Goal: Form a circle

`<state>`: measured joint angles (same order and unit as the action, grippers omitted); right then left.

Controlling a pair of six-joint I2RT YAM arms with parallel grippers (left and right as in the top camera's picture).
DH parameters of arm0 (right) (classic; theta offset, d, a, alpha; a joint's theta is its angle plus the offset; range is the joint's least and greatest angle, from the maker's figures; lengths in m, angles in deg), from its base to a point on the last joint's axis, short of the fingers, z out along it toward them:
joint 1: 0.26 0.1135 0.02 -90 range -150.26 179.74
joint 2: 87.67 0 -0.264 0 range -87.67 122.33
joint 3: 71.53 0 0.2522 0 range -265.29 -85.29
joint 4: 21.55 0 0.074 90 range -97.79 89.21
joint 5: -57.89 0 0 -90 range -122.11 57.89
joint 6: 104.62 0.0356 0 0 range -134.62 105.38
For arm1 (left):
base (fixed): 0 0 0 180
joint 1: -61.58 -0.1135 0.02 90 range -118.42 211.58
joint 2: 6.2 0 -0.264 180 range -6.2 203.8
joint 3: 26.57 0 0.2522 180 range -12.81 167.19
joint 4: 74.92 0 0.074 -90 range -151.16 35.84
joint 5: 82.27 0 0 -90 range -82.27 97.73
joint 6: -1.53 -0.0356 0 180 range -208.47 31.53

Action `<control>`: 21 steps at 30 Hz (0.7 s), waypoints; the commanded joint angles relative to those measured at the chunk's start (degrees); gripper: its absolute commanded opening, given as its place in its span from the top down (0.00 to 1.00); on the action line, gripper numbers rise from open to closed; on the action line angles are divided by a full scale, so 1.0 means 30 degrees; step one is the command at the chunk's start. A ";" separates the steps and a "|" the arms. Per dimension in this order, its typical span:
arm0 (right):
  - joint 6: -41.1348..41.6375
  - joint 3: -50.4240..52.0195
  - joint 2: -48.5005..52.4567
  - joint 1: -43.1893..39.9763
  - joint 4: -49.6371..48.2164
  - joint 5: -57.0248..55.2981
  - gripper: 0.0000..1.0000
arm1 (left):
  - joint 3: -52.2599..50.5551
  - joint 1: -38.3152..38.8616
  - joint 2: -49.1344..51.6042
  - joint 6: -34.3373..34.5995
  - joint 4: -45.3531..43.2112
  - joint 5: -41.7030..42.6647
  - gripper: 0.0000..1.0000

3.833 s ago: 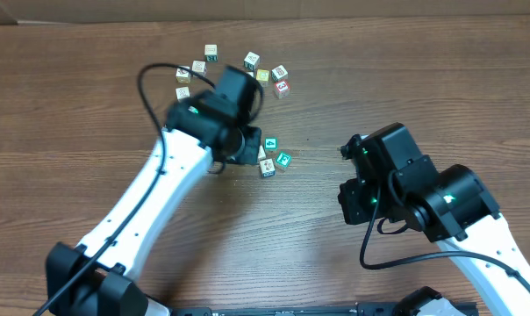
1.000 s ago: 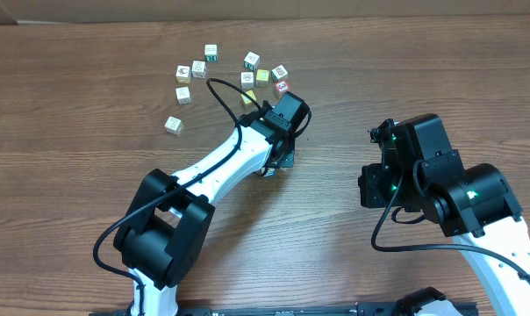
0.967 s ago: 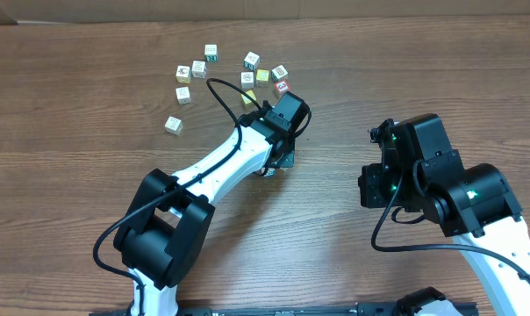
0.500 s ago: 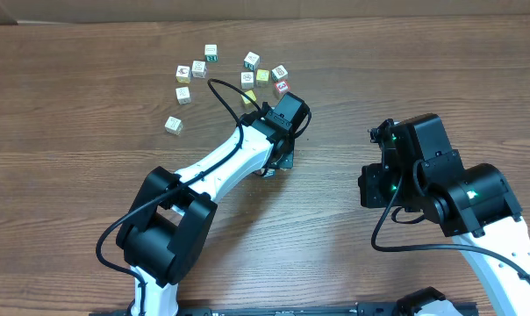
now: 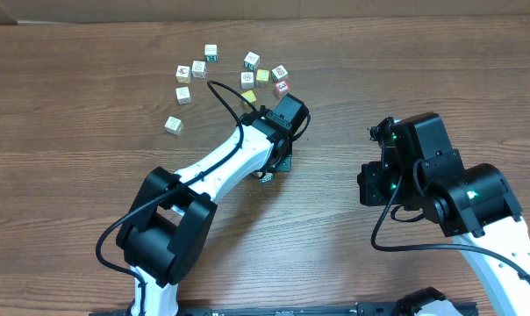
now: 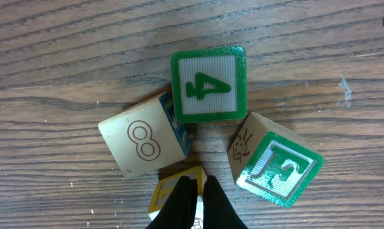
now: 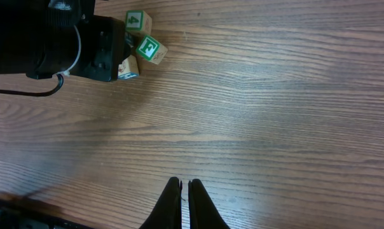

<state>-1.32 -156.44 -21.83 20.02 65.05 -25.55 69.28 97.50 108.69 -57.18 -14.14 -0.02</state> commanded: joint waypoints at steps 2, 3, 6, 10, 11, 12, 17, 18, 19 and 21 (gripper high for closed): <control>-0.0007 -0.0452 -0.0357 -0.0087 -0.0124 -0.0175 0.96 | 0.0794 0.0160 0.0481 0.0299 0.0335 0.0124 0.96; -0.0007 -0.0452 -0.0357 -0.0087 -0.0124 -0.0175 0.96 | 0.1086 0.0160 0.0466 0.0299 0.0423 0.0124 0.96; -0.0007 -0.0452 -0.0357 -0.0087 -0.0117 -0.0175 0.96 | 0.2317 0.0160 0.0233 0.0291 0.1144 0.0073 0.96; -0.0007 -0.0452 -0.0357 -0.0087 -0.0109 -0.0175 0.96 | 0.3585 0.0022 -0.0525 0.0539 0.2331 -0.0109 0.96; -0.0007 -0.0452 -0.0357 -0.0087 -0.0102 -0.0175 0.96 | 0.3679 -0.0022 -0.0823 0.0597 0.2688 -0.0102 0.96; -0.0007 -0.0452 -0.0357 -0.0087 -0.0095 -0.0175 0.96 | 0.3672 -0.0022 -0.1129 0.0597 0.3067 -0.0131 0.95; -0.0007 -0.0452 -0.0357 -0.0087 0.0102 -0.0175 0.96 | 0.2514 0.0335 -0.3024 0.1872 0.5595 -0.2470 0.95; -0.0007 -0.0452 -0.0357 -0.0087 0.0117 -0.0175 0.96 | 0.1719 0.0393 -0.3650 0.1945 0.5581 -0.2484 0.95; 0.0000 -0.0452 -0.0357 -0.0087 0.0160 -0.0175 0.96 | 0.0867 0.0401 -0.4277 0.2244 0.5457 -0.2484 0.95; 0.0000 -0.0452 -0.0357 -0.0087 0.0197 -0.0168 0.96 | -0.1574 0.0401 -0.5923 0.2688 0.4554 -0.2368 0.95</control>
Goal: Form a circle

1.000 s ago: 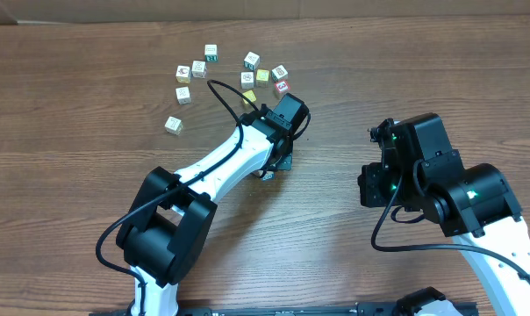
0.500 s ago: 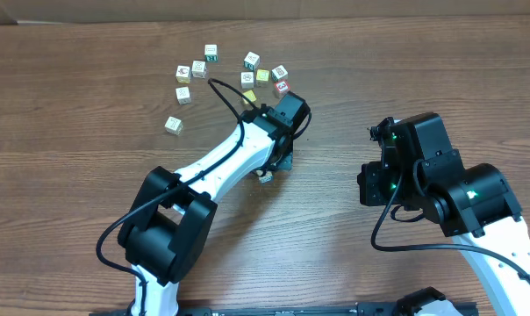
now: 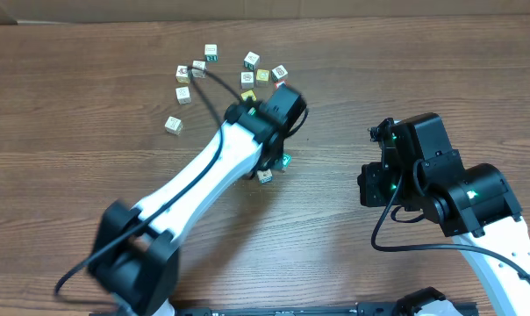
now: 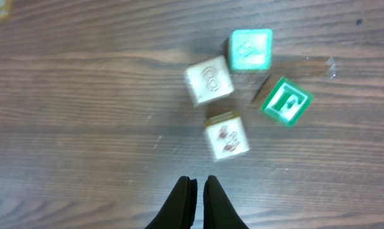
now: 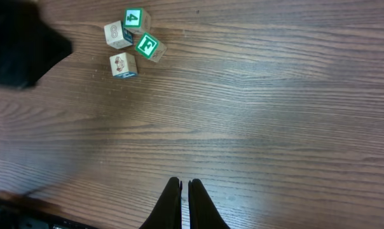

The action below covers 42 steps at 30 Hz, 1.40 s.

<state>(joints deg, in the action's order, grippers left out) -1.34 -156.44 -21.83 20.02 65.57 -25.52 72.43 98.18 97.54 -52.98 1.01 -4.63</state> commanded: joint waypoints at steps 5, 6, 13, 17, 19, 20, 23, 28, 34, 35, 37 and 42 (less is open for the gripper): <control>0.0015 -0.0452 -0.0357 -0.0087 -0.0146 -0.0168 0.96 | -0.8000 -0.0073 -0.5515 0.0976 -0.5027 0.1166 0.96; 0.0015 -0.0452 -0.0357 -0.0087 -0.0197 -0.0109 0.96 | -0.8801 -0.0073 -0.5814 0.0714 -0.6113 0.1610 0.95; 0.0015 -0.0452 -0.0357 -0.0087 -0.0197 0.0386 0.96 | -1.0870 -0.0124 -0.4969 -0.0255 -0.9945 0.2514 0.96; 0.0007 -0.0452 -0.0357 -0.0087 -0.0197 0.0386 0.96 | -1.0863 -0.0233 -0.3810 0.0794 -1.0346 0.2433 0.95; 0.0007 -0.0452 -0.0357 -0.0087 -0.0204 0.0379 0.96 | -1.0863 -0.0233 -0.3147 0.1574 -1.0695 0.2448 0.95; 0.0007 -0.0452 -0.0357 -0.0087 -0.0211 0.0379 0.96 | -1.0863 -0.0226 -0.2820 0.2040 -1.0841 0.2433 0.95; 0.0007 -0.0452 -0.0357 -0.0087 -0.0189 0.0379 0.96 | -1.0863 -0.0226 -0.2018 0.3359 -1.1387 0.2441 0.96; -0.0080 -0.0452 -0.0357 -0.0087 -0.0080 0.0313 0.96 | -1.0863 -0.0226 -0.1581 0.4022 -1.2196 0.2353 0.96; -0.0087 -0.0452 -0.0357 -0.0087 -0.0153 0.0313 0.96 | -1.0863 -0.0226 -0.1581 0.4342 -1.2546 0.2069 0.96; -0.0087 -0.0452 -0.0357 -0.0087 -0.0146 0.0313 0.96 | -1.0863 -0.0226 -0.1581 0.4342 -1.2699 0.2069 0.96; -0.0087 -0.0452 -0.0357 -0.0087 -0.0138 0.0313 0.96 | -1.0863 -0.0226 -0.1581 0.4342 -1.2968 0.2062 0.95; -0.0168 -0.0452 -0.0357 -0.0087 -0.0007 0.0328 0.96 | -1.0863 -0.0233 -0.1581 0.5712 -1.2801 0.1435 0.95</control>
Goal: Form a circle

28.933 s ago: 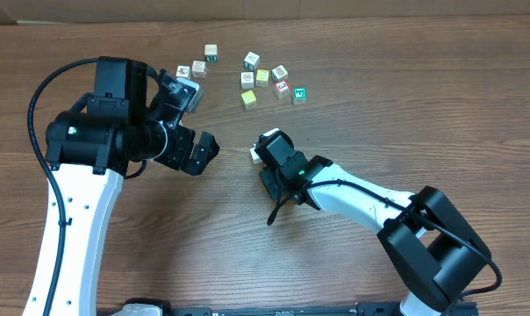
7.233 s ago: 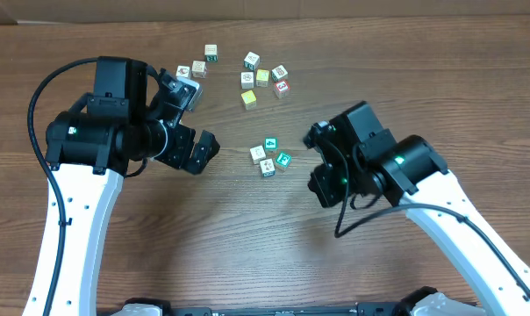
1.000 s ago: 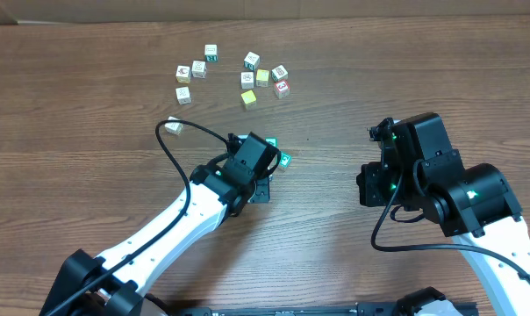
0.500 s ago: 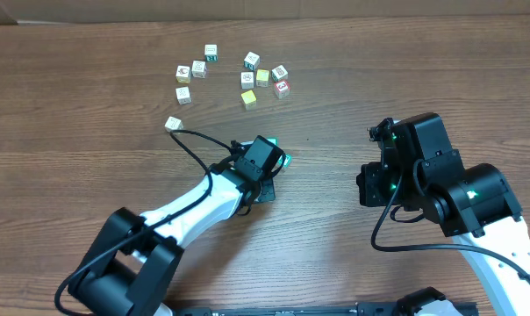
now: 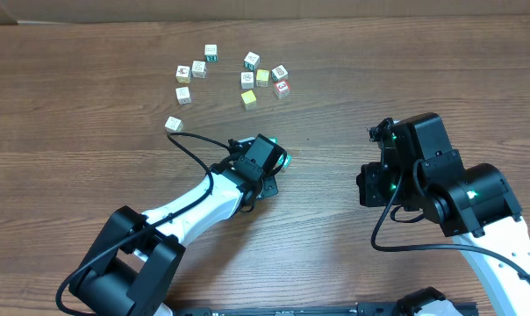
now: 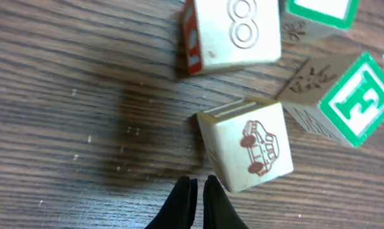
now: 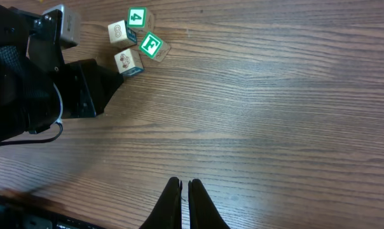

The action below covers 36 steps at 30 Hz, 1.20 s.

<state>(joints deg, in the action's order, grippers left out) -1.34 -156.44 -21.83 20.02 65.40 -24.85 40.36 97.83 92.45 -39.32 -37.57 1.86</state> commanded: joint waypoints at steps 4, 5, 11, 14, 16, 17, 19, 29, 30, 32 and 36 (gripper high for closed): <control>-0.0597 -0.0452 -0.0357 -0.0087 0.0219 0.0095 0.96 | -0.0175 -0.0109 0.0095 0.1931 0.0539 -0.0736 0.96; -0.0597 -0.0452 -0.0357 -0.0087 0.0226 0.0095 0.96 | -0.0175 -0.0109 0.0073 0.2215 0.0729 -0.0721 0.96; -0.1049 -0.0452 -0.0357 -0.0087 0.0211 0.0160 0.96 | -0.0168 -0.0109 0.0036 0.3206 0.1071 -0.0678 0.96; -0.1239 -0.0452 -0.0357 -0.0087 0.0219 0.0168 0.96 | -0.0168 -0.0109 0.0044 0.3796 0.1013 -0.0736 0.96; -0.1326 -0.0452 -0.0357 -0.0087 0.0219 0.0168 0.96 | -0.0168 -0.0109 0.0044 0.3920 0.0831 -0.0729 0.95; -0.1326 -0.0452 -0.0357 -0.0087 0.0219 0.0168 0.96 | -0.0168 -0.0109 0.0044 0.3920 0.0750 -0.0743 0.95; -0.1326 -0.0452 -0.0357 -0.0087 0.0219 0.0168 0.96 | -0.0168 -0.0109 0.0044 0.3927 0.0583 -0.0736 0.95; -0.1326 -0.0452 -0.0357 -0.0087 0.0233 0.0168 0.96 | -0.0175 -0.0109 0.0066 0.3934 -0.0495 -0.0750 0.96; -0.1326 -0.0452 -0.0357 -0.0087 0.0262 0.0168 0.96 | -0.0175 -0.0109 0.0080 0.3942 -0.0568 -0.0750 0.96; -0.1392 -0.0452 -0.0357 -0.0087 0.0299 0.0168 0.96 | -0.0175 -0.0109 0.0080 0.4167 -0.0612 -0.0750 0.95; -0.1392 -0.0452 -0.0357 -0.0087 0.0313 0.0168 0.96 | -0.0168 -0.0109 0.0080 0.4218 -0.0663 -0.0743 0.95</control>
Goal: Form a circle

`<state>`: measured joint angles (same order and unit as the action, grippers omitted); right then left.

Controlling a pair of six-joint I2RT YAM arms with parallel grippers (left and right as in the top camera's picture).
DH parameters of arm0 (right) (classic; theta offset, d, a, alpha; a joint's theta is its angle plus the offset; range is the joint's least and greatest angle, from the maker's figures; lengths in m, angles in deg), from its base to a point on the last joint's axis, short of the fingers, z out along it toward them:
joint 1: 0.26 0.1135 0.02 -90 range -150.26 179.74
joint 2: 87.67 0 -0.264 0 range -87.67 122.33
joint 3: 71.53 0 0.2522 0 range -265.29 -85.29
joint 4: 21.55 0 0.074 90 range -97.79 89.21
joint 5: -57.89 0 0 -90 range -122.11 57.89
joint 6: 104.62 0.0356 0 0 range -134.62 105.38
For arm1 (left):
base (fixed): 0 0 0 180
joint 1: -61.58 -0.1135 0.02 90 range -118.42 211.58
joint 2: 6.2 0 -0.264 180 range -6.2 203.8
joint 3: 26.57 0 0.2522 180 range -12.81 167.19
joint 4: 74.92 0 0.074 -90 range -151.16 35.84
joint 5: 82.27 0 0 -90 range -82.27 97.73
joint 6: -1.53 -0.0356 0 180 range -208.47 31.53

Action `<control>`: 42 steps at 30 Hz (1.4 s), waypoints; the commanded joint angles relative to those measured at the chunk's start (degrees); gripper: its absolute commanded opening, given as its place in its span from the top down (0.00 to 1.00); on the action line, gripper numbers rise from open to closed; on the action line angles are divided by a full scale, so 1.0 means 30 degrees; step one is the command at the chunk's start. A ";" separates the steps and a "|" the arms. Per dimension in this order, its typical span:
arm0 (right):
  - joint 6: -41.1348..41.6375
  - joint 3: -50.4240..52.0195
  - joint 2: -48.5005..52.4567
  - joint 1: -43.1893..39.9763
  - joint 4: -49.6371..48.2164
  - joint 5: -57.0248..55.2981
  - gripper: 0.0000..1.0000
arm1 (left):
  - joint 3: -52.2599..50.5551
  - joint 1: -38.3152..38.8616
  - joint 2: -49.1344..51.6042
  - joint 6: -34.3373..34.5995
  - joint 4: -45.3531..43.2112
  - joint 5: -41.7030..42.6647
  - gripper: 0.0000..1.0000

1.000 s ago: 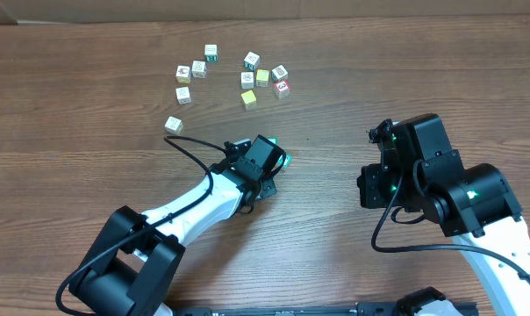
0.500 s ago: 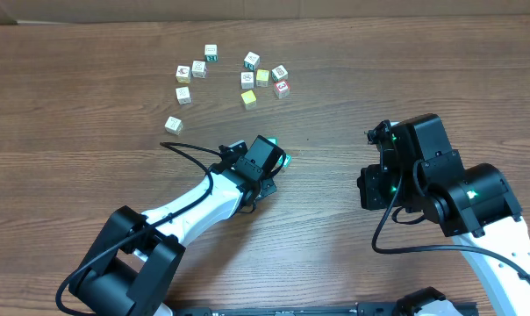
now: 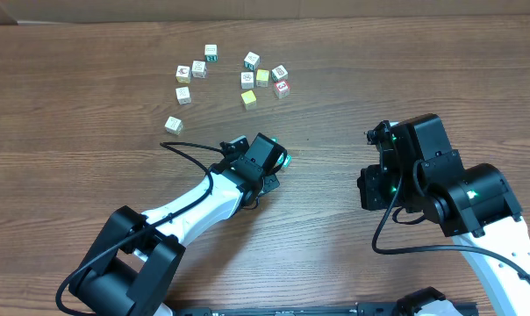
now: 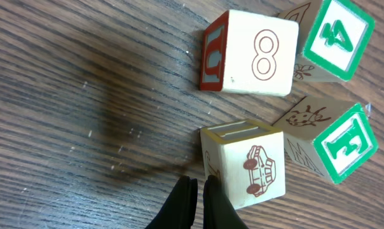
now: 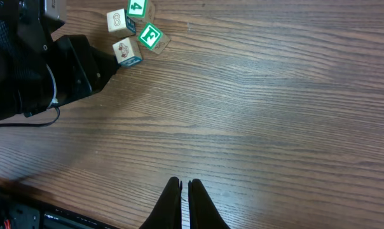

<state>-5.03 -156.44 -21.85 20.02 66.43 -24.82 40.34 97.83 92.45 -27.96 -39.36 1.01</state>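
Note:
Four wooden cubes sit bunched together in the left wrist view: a car block (image 4: 246, 168), an "8" block (image 4: 252, 60), a green "4" block (image 4: 335, 38) and a green "F" block (image 4: 341, 149). My left gripper (image 4: 197, 186) is shut and low on the table, its right finger against the car block's left side. Overhead, the left wrist (image 3: 263, 162) covers most of this bunch. Several more cubes (image 3: 247, 81) lie in a loose arc at the far side, with a lone cube (image 3: 173, 125) to its left. My right gripper (image 5: 181, 186) is shut on nothing, over bare wood at the right.
The table (image 3: 405, 70) is brown wood. The left arm (image 5: 39, 63) stretches from the near edge toward the bunch. The right arm's body (image 3: 432, 175) stands at the right, well away from all the cubes.
My left gripper, still shut, has closed in against the car block, which now sits squarer and a little nearer the "F" block. The right wrist view has shifted slightly.
First my shut left gripper was low in the bunch, its tips over a yellow-edged cube. Then it was high above the four cubes. Later it was low again, just left of the car block, and now it touches that block. The right gripper stayed shut throughout.

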 commanded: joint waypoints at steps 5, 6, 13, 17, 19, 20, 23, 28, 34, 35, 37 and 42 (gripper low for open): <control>-0.0160 -0.0452 -0.0350 -0.0087 -0.0029 0.0160 0.96 | -0.0160 -0.0109 0.0080 0.0714 -0.0087 -0.0415 0.96; -0.0160 -0.0452 -0.0350 -0.0087 -0.0036 0.0160 0.96 | -0.0160 -0.0109 0.0080 0.0867 -0.0080 -0.0393 0.95; -0.0226 -0.0452 -0.0350 -0.0087 -0.0029 0.0153 0.96 | -0.0168 -0.0102 0.0080 0.1224 -0.0153 -0.0364 0.96; -0.0226 -0.0452 -0.0350 -0.0087 -0.0029 0.0153 0.96 | -0.0168 -0.0087 0.0080 0.1807 -0.0153 -0.0233 0.95; -0.0226 -0.0452 -0.0350 -0.0087 -0.0015 0.0153 0.96 | -0.0168 -0.0073 0.0080 0.1938 -0.0153 -0.0226 0.96; -0.0226 -0.0452 -0.0350 -0.0087 -0.0007 0.0153 0.96 | -0.0160 -0.0073 0.0080 0.1996 -0.0138 -0.0211 0.96; -0.0226 -0.0452 -0.0350 -0.0087 0.0015 0.0153 0.96 | -0.0168 -0.0073 0.0080 0.2208 -0.0175 0.0138 0.96; -0.0226 -0.0452 -0.0350 -0.0087 0.0015 0.0153 0.96 | -0.0160 -0.0073 0.0073 0.2484 -0.0015 0.0532 0.96; -0.0226 -0.0452 -0.0350 -0.0087 0.0022 0.0153 0.96 | 0.0561 -0.0262 -0.1479 0.1938 0.3337 -0.1574 0.96; -0.0226 -0.0452 -0.0350 -0.0087 0.0022 0.0153 0.96 | 0.0911 -0.0262 -0.2047 0.1647 0.4014 -0.2419 0.95; -0.0226 -0.0452 -0.0350 -0.0087 0.0022 0.0153 0.96 | 0.1858 -0.0277 -0.3592 0.0437 0.5093 -0.4350 0.95; -0.0226 -0.0452 -0.0350 -0.0087 0.0160 0.0153 0.96 | 0.3366 -0.0780 -0.6696 -0.7679 0.2936 -0.4685 0.96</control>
<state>-5.47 -156.44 -21.83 20.02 66.82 -24.82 46.74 96.58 77.45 -34.25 -28.41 -9.37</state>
